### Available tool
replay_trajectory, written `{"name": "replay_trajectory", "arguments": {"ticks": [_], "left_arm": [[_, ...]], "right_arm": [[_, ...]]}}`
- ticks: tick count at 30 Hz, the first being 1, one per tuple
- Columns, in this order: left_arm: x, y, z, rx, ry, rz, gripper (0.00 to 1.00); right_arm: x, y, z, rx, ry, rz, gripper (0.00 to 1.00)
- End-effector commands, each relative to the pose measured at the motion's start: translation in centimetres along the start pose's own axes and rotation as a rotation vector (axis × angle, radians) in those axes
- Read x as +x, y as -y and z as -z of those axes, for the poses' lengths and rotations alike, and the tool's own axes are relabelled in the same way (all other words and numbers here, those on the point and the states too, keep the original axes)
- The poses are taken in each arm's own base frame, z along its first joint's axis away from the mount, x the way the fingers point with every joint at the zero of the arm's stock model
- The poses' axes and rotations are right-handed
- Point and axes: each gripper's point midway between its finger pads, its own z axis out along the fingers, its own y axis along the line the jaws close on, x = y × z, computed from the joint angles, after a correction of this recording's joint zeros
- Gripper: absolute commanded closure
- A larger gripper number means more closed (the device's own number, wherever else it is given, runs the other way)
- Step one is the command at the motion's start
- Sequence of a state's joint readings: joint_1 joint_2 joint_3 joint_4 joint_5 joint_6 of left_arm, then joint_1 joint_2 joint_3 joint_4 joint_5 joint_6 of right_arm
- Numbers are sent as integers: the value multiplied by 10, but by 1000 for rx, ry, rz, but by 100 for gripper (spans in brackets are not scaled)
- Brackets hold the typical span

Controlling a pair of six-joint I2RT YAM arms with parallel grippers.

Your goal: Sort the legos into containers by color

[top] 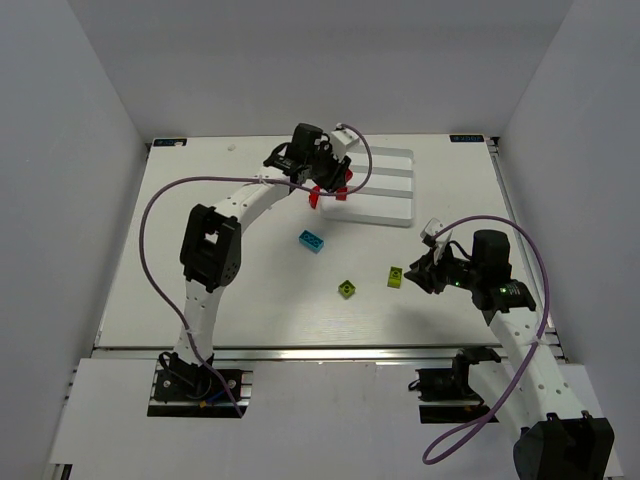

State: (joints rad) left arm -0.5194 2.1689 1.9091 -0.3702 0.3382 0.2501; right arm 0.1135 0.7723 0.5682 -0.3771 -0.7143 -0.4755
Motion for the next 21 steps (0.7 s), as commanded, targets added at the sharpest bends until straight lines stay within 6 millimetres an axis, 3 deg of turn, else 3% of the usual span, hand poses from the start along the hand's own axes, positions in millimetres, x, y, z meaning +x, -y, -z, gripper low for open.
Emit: {"name": "replay_trajectory", "arguments": {"ticks": [1, 5, 8, 12, 16, 17, 19, 21], "left_arm": [[-3, 9, -9, 25, -2, 15, 50], [2, 11, -20, 21, -12, 32, 38], [6, 8, -22, -1, -22, 47, 37], [-3, 2, -16, -40, -2, 55, 36], [-13, -17, -2, -170, 24, 74, 67], [-5, -28, 0, -216, 14, 79, 74], [0, -40, 7, -266, -6, 86, 76], [9, -55, 14, -360, -50, 84, 70]], "right_arm": [[-8, -2, 1, -17, 17, 18, 63], [-8, -3, 1, -21, 18, 20, 64], [-9, -4, 1, -23, 19, 22, 64], [-9, -4, 1, -22, 19, 21, 63], [-9, -4, 1, -24, 18, 23, 63], [-9, -4, 1, -23, 19, 24, 63], [-8, -4, 1, -24, 18, 21, 63], [-8, -4, 1, -23, 18, 20, 63]]}}
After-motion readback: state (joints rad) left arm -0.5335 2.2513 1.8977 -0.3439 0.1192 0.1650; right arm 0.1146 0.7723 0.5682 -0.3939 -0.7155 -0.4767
